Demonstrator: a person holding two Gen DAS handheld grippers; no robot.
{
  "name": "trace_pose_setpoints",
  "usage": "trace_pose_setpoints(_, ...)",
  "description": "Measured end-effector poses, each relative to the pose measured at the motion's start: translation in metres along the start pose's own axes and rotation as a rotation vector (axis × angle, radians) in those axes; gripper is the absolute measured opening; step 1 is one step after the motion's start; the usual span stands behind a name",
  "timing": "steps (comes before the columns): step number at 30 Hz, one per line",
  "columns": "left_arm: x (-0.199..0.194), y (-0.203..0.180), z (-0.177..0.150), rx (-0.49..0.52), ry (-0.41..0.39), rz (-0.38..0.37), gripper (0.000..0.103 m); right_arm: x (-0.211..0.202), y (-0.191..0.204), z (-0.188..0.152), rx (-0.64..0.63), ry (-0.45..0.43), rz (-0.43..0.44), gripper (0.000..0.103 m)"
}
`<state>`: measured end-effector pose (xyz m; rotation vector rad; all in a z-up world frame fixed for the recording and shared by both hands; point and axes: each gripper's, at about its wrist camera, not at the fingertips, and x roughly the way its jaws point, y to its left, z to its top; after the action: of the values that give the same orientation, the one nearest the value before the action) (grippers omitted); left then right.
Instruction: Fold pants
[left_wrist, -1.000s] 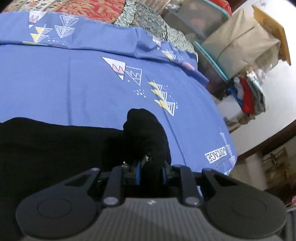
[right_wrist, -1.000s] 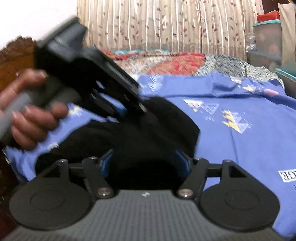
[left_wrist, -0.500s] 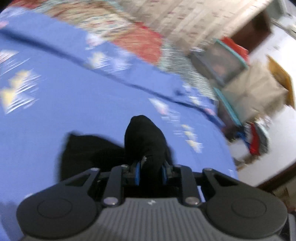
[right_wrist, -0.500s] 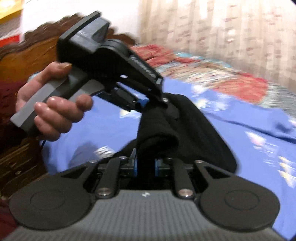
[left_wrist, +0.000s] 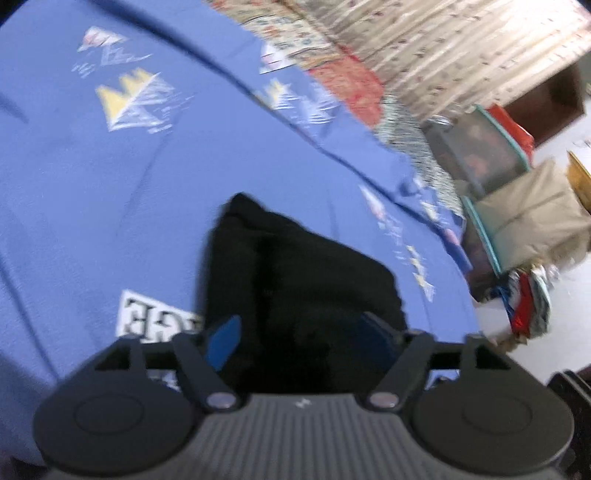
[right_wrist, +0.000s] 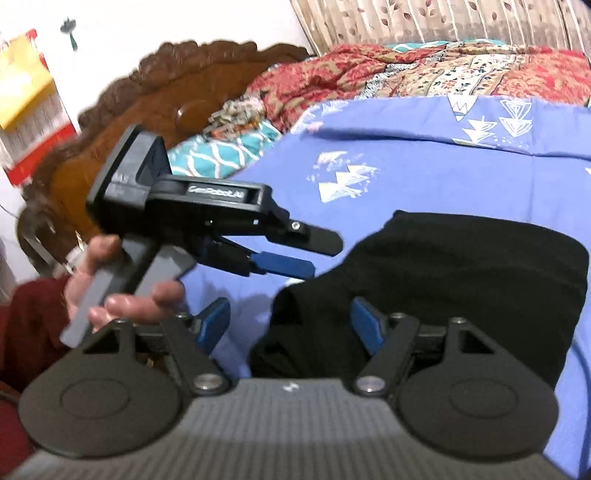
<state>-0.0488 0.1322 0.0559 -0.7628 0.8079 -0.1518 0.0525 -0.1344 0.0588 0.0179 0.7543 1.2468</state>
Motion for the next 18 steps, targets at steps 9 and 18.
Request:
trace_pose_setpoints(9,0.023,-0.017,-0.036,0.232,0.077,0.303,0.074,0.061,0.002,-0.001,0.014,0.149,0.069,0.077)
trace_pose_setpoints(18,0.006,-0.013,-0.037,0.182,0.033,0.24,0.078,0.019,-0.005,0.012,0.061,0.008,0.071,0.076)
